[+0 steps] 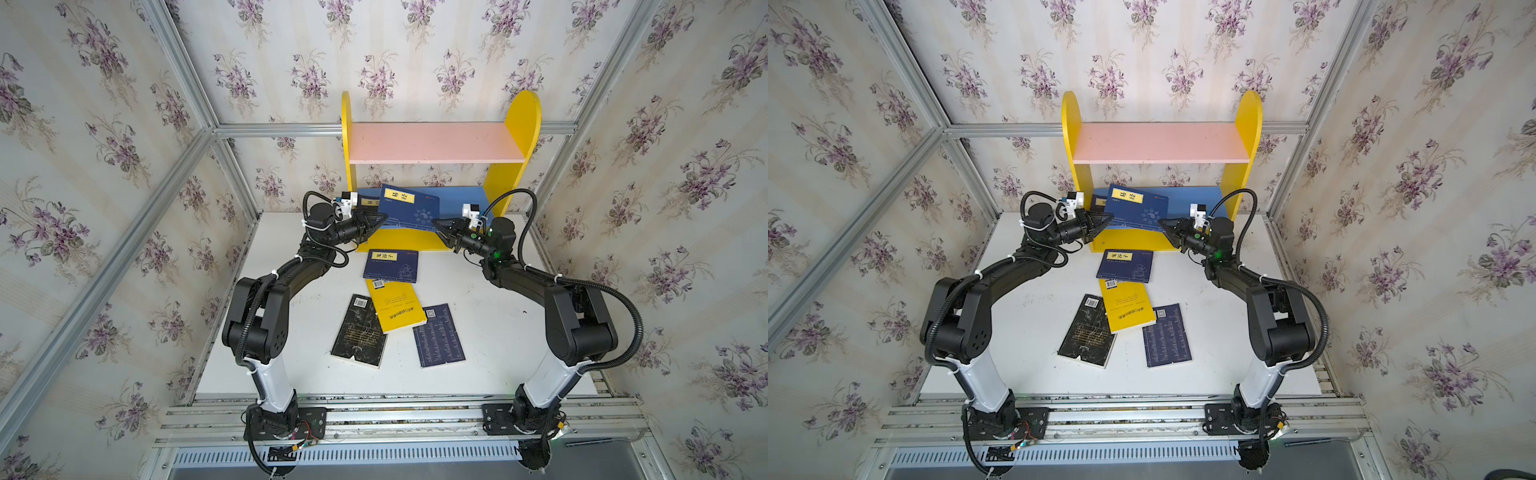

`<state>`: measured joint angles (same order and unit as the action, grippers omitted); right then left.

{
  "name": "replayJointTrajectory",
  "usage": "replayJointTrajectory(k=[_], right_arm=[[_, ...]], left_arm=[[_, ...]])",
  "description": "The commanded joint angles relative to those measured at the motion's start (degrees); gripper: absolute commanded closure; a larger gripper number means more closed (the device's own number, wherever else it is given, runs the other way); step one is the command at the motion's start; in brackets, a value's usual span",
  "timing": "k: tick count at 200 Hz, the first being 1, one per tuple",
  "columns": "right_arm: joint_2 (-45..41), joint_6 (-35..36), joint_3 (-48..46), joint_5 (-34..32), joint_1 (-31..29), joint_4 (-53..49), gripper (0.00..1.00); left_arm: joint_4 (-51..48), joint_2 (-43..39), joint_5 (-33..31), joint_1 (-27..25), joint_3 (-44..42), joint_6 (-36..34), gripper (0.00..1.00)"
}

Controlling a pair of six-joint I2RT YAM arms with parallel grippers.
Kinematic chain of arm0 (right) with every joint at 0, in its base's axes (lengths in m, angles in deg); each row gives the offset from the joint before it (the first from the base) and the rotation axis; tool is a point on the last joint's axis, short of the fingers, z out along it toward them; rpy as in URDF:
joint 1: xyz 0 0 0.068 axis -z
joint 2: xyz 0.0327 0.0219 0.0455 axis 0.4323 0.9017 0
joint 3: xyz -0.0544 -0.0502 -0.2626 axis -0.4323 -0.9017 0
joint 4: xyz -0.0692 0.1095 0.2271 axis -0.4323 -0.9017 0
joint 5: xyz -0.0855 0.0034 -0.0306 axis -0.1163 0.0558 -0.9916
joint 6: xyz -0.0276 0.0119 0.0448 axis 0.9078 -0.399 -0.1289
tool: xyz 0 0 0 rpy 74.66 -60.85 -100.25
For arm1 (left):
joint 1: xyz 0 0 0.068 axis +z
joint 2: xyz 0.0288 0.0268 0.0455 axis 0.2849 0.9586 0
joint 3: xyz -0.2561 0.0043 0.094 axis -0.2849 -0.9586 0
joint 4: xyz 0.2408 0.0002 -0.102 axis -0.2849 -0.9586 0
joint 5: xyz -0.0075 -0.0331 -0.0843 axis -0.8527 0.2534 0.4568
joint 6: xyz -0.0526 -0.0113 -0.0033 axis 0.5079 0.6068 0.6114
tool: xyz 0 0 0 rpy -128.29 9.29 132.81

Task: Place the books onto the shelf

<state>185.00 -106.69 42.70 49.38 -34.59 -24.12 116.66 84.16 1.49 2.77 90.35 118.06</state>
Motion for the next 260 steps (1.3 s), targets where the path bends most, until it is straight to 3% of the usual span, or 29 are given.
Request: replayJointTrajectory(k=[1,73,106,124,144,153,169,203,260], right_arm=[[0.68,-0.59,1.34,1.35,0.01,4.05,0.77],[4.89,-3.67,6.14,3.36,-0.08,8.75,0.74],[5.54,-3.38,6.73,3.32,-0.08,8.56,0.89],[5.28,-2.04,6.89,2.63,0.0,6.59,0.92],[4.97,0.52,7.7,1.82,0.01,2.61,0.93],[5.01,2.05,8.44,1.5,0.01,0.31,0.93],[5.31,5.09,10.25,0.96,0.01,-3.76,0.94],[8.93,7.77,15.97,1.23,-0.08,-8.01,0.94],[17.18,16.01,29.62,1.7,-2.58,-20.12,0.94]], left_arm=[[1.87,0.31,0.45,-0.35,1.82,-1.56,0.96],[-3.97,1.55,0.11,-0.72,5.86,-4.85,0.95],[-5.11,2.33,-0.13,-0.65,7.33,-5.02,0.92],[-6.11,2.11,-1.0,-0.55,7.43,-5.12,0.77],[-8.45,0.93,-2.71,-0.07,6.75,-5.82,0.47],[-10.55,-0.31,-4.25,0.36,5.72,-6.96,0.25],[-18.09,-3.58,-8.22,1.56,4.17,-11.71,0.11],[-33.81,-11.22,-15.59,4.79,2.28,-22.41,0.01],[-38.78,-19.26,-23.1,8.67,-6.92,-26.6,0.01]])
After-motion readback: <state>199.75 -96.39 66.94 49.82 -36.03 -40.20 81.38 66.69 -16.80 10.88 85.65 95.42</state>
